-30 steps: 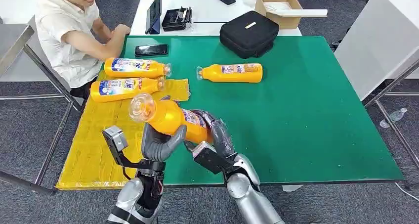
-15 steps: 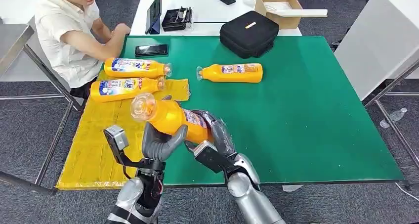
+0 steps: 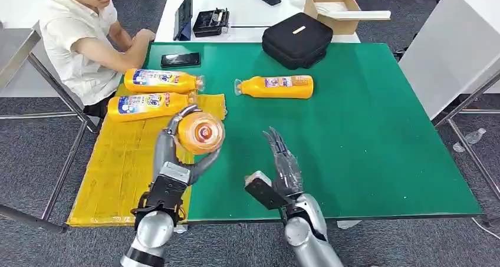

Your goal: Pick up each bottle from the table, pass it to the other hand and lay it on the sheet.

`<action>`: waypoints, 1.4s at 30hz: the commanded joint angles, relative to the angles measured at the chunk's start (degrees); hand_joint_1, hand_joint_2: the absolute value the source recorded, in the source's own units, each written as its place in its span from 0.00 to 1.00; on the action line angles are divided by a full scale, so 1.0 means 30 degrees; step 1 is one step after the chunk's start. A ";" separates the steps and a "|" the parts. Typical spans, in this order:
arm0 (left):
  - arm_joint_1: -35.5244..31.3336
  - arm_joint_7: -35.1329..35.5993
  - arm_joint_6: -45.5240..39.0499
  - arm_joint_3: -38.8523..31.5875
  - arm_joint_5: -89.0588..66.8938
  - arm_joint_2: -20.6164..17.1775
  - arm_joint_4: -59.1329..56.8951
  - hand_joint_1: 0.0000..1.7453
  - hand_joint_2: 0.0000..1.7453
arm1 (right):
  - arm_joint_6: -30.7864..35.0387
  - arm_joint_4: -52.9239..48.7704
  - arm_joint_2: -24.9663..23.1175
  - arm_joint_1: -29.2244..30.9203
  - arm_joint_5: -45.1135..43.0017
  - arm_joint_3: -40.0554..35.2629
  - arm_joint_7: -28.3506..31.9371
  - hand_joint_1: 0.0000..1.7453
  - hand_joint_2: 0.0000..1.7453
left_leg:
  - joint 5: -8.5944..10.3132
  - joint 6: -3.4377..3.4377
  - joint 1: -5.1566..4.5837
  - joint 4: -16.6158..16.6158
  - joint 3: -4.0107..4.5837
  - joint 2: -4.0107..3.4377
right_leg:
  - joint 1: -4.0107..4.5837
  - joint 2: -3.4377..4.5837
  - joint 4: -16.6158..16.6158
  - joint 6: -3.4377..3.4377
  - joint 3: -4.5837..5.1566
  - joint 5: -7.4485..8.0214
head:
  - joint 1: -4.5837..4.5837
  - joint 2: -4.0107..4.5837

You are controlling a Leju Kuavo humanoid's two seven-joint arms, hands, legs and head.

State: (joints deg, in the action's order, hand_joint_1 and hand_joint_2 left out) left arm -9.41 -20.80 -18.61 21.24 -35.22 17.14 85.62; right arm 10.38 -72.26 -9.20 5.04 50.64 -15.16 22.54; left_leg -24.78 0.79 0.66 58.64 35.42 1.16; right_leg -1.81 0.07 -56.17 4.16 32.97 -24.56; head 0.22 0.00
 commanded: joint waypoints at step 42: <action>-0.4034 0.6455 0.0231 -0.6872 -1.8245 -0.1544 -1.3105 0.44 1.00 | 0.1237 -0.0432 0.0472 -0.0835 0.0142 0.7260 0.2581 0.00 1.00 | -0.0010 -0.0003 0.0013 -0.0029 -0.0098 -0.0047 | 0.0030 0.0009 0.0039 -0.0091 -0.0102 0.0000 | 0.0000 0.0000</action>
State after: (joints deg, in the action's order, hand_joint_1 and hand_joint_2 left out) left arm -16.88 -1.47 -18.78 1.88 -89.33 13.81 57.58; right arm 15.02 -79.45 -8.79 0.04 51.23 5.55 29.57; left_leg -24.77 0.79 0.66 58.64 35.43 1.17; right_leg -1.82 0.06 -56.17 4.16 32.97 -24.56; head 0.22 0.00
